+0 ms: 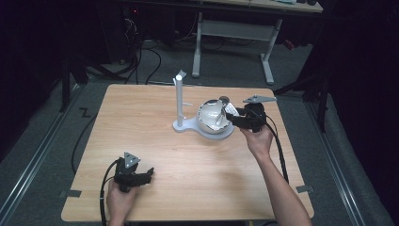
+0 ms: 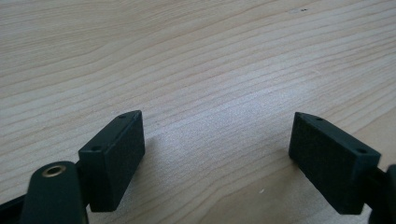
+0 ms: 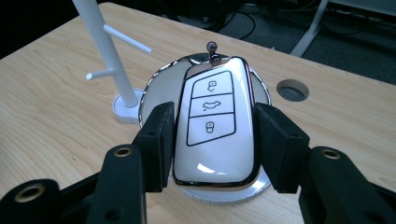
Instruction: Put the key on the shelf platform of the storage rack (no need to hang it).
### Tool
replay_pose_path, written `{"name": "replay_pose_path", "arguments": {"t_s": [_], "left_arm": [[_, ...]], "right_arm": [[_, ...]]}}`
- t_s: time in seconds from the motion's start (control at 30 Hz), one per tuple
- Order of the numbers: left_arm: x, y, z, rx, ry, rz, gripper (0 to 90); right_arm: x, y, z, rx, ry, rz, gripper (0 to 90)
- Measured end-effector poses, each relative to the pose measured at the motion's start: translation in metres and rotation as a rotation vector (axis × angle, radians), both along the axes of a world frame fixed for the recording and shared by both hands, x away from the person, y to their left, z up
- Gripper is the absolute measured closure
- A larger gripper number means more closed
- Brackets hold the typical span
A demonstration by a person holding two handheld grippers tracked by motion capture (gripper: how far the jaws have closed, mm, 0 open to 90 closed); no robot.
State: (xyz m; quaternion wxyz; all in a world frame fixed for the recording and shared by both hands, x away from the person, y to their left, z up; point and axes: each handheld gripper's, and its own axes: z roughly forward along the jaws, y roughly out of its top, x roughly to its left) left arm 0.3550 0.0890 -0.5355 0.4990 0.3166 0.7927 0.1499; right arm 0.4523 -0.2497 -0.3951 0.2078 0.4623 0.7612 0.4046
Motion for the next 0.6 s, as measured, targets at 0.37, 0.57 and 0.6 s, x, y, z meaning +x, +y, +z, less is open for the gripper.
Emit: {"name": "replay_pose_path", "arguments": {"t_s": [0.37, 0.57, 0.6], "left_arm": [[0.000, 0.000, 0.000, 0.004, -0.004, -0.002, 18.7], [0.000, 0.000, 0.000, 0.003, -0.003, 0.001, 18.6], [0.000, 0.000, 0.000, 0.005, -0.004, -0.003, 18.7]], "right_arm": [[0.010, 0.011, -0.015, -0.010, 0.045, 0.016, 50.6], [0.014, 0.015, -0.020, -0.005, 0.059, 0.029, 50.6], [0.015, 0.016, -0.021, -0.007, 0.066, 0.030, 50.5]]}}
